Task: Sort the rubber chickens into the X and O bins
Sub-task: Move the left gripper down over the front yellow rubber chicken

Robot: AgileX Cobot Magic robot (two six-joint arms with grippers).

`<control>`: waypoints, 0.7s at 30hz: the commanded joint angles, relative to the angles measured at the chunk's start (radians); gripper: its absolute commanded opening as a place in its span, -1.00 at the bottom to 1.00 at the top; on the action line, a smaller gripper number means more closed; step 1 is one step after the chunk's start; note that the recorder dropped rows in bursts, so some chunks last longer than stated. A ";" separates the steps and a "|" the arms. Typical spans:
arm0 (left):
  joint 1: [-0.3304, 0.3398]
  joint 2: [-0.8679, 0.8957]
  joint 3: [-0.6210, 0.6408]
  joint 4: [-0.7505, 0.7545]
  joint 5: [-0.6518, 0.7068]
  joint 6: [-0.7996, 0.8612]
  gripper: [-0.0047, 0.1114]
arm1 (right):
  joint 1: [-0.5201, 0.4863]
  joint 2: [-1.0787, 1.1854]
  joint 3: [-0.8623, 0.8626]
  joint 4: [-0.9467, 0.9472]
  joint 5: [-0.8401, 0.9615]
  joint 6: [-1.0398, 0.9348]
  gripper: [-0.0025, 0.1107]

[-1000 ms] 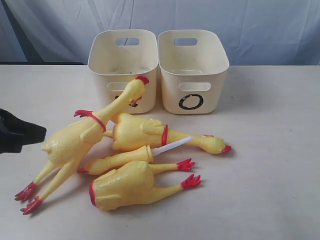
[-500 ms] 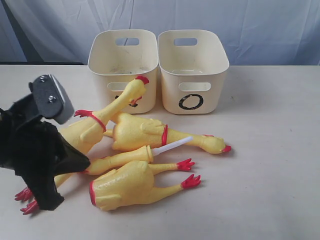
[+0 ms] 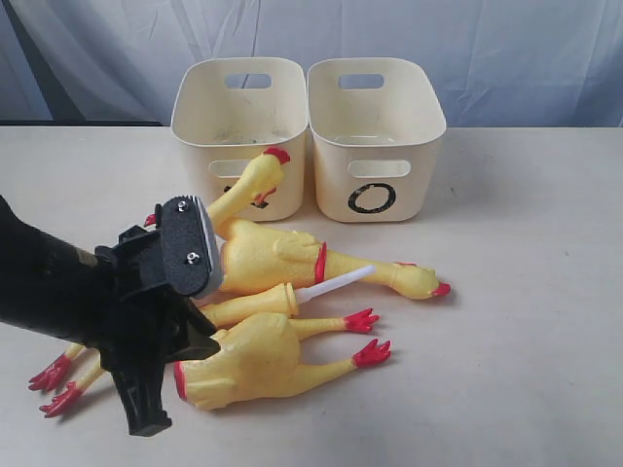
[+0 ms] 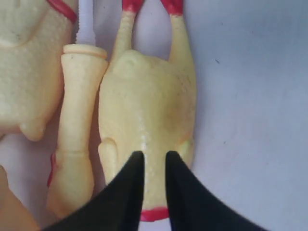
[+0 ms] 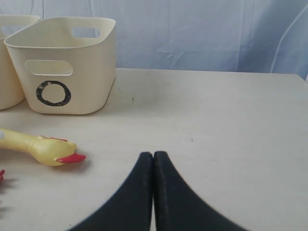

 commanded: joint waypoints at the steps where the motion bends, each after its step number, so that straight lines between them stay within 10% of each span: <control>1: -0.007 0.023 -0.005 -0.026 -0.020 0.002 -0.14 | -0.005 -0.006 0.002 0.002 -0.007 -0.001 -0.97; 6: -0.007 0.023 -0.005 -0.076 -0.020 0.002 0.28 | -0.005 -0.006 0.002 0.002 -0.007 -0.001 -0.97; 21: -0.007 0.067 -0.003 -0.198 -0.001 0.210 0.29 | -0.005 -0.006 0.002 0.002 -0.007 -0.001 -0.97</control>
